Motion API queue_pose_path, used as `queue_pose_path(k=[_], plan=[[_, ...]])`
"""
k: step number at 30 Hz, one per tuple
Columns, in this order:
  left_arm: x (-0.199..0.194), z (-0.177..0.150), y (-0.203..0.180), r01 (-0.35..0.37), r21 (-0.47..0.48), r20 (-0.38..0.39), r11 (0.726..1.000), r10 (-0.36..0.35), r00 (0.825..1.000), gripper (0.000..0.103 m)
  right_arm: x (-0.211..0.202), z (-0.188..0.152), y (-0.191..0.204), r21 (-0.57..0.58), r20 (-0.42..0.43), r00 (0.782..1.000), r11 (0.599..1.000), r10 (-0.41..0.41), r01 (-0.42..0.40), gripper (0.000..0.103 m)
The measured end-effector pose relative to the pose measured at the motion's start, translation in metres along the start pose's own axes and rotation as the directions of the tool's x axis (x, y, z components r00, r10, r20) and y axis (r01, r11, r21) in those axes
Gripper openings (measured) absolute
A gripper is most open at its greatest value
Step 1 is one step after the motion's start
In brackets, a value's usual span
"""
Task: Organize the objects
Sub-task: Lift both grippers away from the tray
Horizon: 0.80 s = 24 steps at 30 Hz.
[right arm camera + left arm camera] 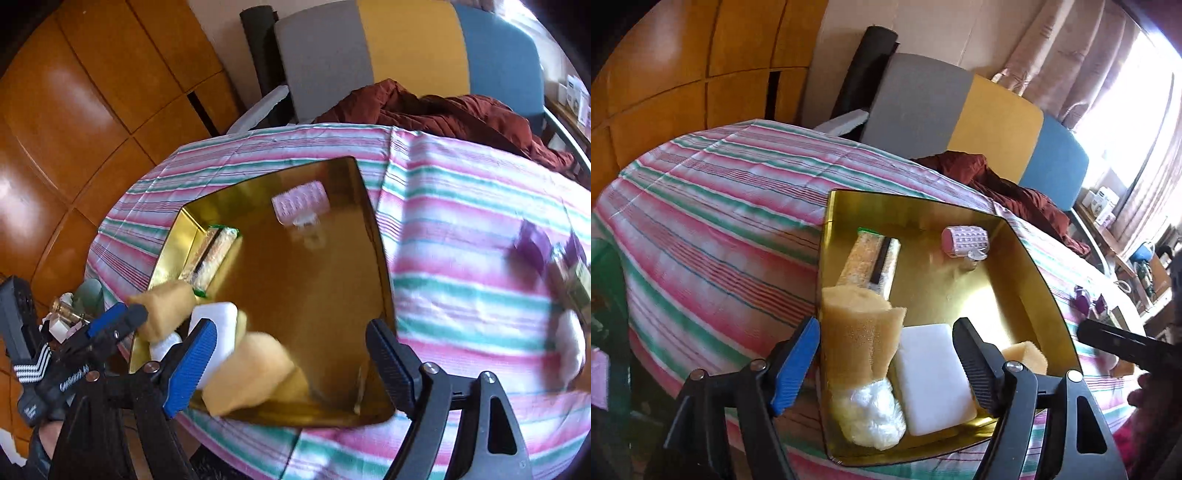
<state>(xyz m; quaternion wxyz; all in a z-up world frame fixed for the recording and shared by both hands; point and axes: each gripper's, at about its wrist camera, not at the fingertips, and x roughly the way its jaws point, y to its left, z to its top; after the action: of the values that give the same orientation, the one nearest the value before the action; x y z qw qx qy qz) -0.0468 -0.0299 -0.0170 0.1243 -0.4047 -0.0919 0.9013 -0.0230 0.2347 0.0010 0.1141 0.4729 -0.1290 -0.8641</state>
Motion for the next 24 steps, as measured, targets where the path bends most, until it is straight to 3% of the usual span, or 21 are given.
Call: queue_pose_path(k=[1,3,6,9,10,12,13,14,20,24], plan=[[-0.002,-0.002,0.001,-0.014,0.002,0.008,1.0,0.014,1.0,0.075,-0.004,-0.006,-0.005,0.006,0.01,1.0,1.0,0.006,-0.006,0.098],[-0.003,-0.006,0.002,-0.046,0.014,0.018,0.999,0.046,0.999,0.076,-0.009,-0.011,-0.012,0.017,0.013,1.0,1.0,-0.015,0.014,0.099],[-0.001,-0.009,0.004,-0.081,0.017,0.022,0.997,0.081,0.997,0.077,-0.02,-0.022,-0.019,-0.004,0.057,0.985,0.987,-0.162,0.163,0.099],[-0.002,-0.01,0.004,-0.119,0.016,0.044,0.993,0.118,0.992,0.077,-0.034,-0.038,-0.016,-0.09,0.182,0.888,0.892,-0.422,0.442,0.099],[-0.002,-0.011,0.004,-0.129,0.018,0.053,0.991,0.128,0.99,0.077,-0.038,-0.045,-0.012,-0.126,0.245,0.817,0.818,-0.523,0.561,0.099],[-0.002,-0.012,0.002,-0.15,0.03,0.064,0.988,0.148,0.987,0.08,-0.04,-0.054,-0.01,-0.161,0.31,0.729,0.722,-0.611,0.673,0.099],[-0.002,-0.013,0.0,-0.159,0.04,0.07,0.986,0.156,0.985,0.081,-0.04,-0.058,-0.011,-0.17,0.329,0.696,0.684,-0.639,0.709,0.099],[-0.003,-0.014,-0.002,-0.165,0.047,0.075,0.985,0.161,0.984,0.082,-0.04,-0.061,-0.013,-0.171,0.334,0.678,0.665,-0.655,0.727,0.099],[-0.016,-0.013,-0.02,-0.199,0.127,0.148,0.972,0.179,0.973,0.093,-0.045,-0.062,-0.027,-0.147,0.33,0.66,0.654,-0.675,0.742,0.098],[-0.02,-0.012,-0.028,-0.192,0.157,0.157,0.969,0.168,0.973,0.094,-0.051,-0.063,-0.034,-0.133,0.319,0.68,0.68,-0.66,0.721,0.098]])
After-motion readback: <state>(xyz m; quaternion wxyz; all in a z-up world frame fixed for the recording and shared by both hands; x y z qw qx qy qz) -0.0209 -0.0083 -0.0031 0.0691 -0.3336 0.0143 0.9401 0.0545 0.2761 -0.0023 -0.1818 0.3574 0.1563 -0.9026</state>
